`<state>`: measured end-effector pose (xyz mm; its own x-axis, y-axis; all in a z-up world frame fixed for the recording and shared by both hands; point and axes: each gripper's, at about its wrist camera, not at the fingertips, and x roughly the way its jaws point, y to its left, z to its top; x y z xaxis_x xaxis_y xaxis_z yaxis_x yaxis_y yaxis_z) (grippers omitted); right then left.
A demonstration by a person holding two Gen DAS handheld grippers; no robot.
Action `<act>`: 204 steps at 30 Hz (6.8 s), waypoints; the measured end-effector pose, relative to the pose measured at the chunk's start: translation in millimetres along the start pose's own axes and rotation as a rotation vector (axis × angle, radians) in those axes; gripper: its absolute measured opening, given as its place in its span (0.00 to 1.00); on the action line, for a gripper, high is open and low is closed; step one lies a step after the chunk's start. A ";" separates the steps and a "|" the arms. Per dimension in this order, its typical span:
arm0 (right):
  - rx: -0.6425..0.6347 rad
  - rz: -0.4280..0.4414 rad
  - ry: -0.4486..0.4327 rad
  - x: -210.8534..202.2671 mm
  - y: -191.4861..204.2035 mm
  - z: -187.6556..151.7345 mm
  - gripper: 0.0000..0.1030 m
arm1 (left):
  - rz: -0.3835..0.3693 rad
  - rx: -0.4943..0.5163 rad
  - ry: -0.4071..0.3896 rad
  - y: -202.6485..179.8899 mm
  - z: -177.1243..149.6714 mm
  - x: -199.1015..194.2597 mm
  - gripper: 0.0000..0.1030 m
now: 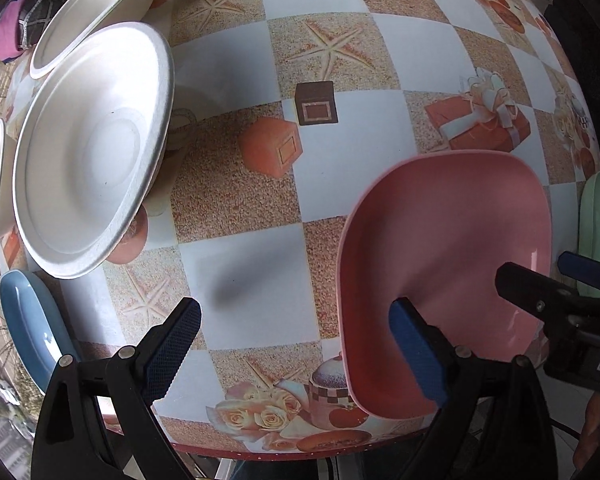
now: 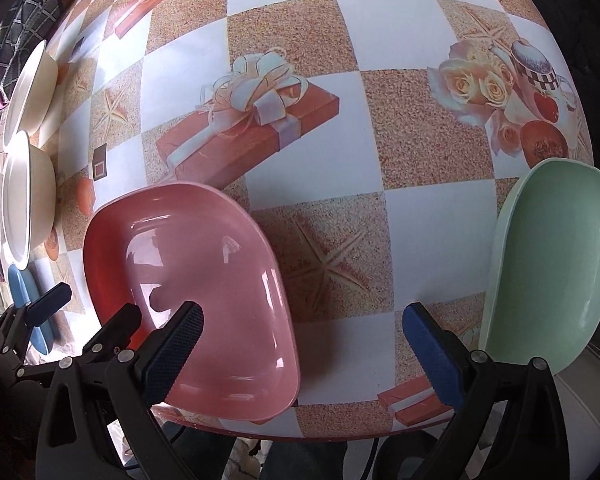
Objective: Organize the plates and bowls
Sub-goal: 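Close both grippers on the rim of the pink plate, then carry the pink plate over the blue plate and lower it onto it, then open both grippers and lift away from the pink plate, then move both grippers to the mint-green plate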
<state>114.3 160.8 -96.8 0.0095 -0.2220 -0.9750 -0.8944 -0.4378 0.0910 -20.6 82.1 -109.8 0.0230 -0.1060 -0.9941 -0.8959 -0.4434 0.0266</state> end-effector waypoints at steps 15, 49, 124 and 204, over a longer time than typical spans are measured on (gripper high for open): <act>-0.061 -0.123 -0.009 29.0 26.4 0.4 1.00 | -0.055 0.021 -0.008 -30.7 2.4 15.7 1.00; -0.293 -0.027 0.103 2.6 129.6 -105.2 0.24 | -0.032 0.096 -0.021 22.5 -70.8 12.6 0.37; -0.605 0.089 0.151 44.1 372.0 -63.3 0.25 | 0.074 -0.214 -0.130 262.3 -106.2 -66.9 0.37; 0.143 0.015 -0.094 -33.5 -195.5 -8.5 0.96 | -0.007 0.290 -0.001 -205.5 0.3 -75.4 0.79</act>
<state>292.6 246.4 -80.2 -0.0400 -0.1417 -0.9891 -0.9487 -0.3054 0.0821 161.6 181.6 -40.4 0.0297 -0.1031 -0.9942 -0.9852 -0.1708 -0.0117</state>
